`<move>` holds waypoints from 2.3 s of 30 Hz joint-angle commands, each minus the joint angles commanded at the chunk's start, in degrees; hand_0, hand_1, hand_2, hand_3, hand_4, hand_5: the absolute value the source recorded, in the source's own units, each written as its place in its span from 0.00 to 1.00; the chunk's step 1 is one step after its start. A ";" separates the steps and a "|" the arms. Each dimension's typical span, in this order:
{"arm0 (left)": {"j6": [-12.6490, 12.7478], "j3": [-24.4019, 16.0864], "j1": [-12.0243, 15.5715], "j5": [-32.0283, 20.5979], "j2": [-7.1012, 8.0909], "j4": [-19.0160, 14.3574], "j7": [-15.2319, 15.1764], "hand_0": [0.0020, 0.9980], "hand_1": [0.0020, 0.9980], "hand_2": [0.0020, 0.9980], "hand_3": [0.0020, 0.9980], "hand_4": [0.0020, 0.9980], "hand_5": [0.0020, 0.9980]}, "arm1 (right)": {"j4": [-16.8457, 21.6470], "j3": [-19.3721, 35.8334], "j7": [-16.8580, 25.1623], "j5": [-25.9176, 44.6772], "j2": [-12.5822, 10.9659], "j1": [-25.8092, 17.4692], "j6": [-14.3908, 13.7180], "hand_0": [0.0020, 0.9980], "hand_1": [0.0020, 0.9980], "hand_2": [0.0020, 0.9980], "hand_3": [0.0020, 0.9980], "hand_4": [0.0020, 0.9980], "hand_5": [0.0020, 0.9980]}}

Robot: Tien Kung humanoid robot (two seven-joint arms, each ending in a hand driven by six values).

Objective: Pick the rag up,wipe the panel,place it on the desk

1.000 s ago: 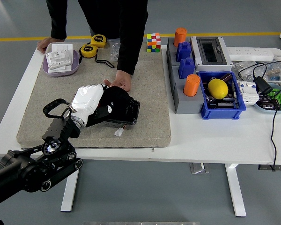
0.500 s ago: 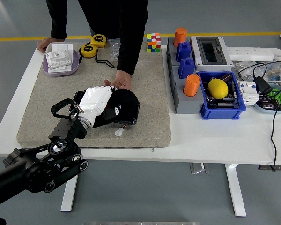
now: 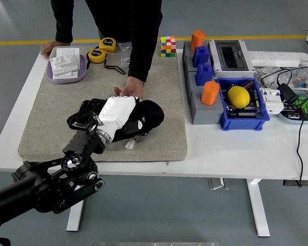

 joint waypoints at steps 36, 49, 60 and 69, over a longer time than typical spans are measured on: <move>-0.16 -8.59 3.17 2.17 2.78 4.76 -0.28 0.26 0.15 0.50 0.41 0.07 0.00 | 0.20 0.54 -0.14 -0.17 0.27 -0.54 -0.27 0.74 0.62 0.70 0.62 1.00 0.58; -0.32 -10.88 3.89 3.26 3.91 5.97 -0.11 0.26 0.16 0.50 0.41 0.08 0.00 | 0.34 0.43 -0.03 0.12 0.28 -0.59 -0.49 0.74 0.62 0.70 0.62 1.00 0.58; -0.31 -14.39 5.25 4.45 5.28 6.85 -0.12 0.26 0.16 0.50 0.41 0.08 0.00 | 0.38 0.87 -0.14 -0.06 0.36 -0.81 -0.51 0.74 0.62 0.70 0.62 1.00 0.58; -0.18 -19.76 6.99 5.77 6.66 7.41 -0.27 0.26 0.15 0.50 0.41 0.07 0.00 | 0.44 1.24 -0.12 -0.17 0.43 -0.98 -0.60 0.74 0.62 0.70 0.62 1.00 0.58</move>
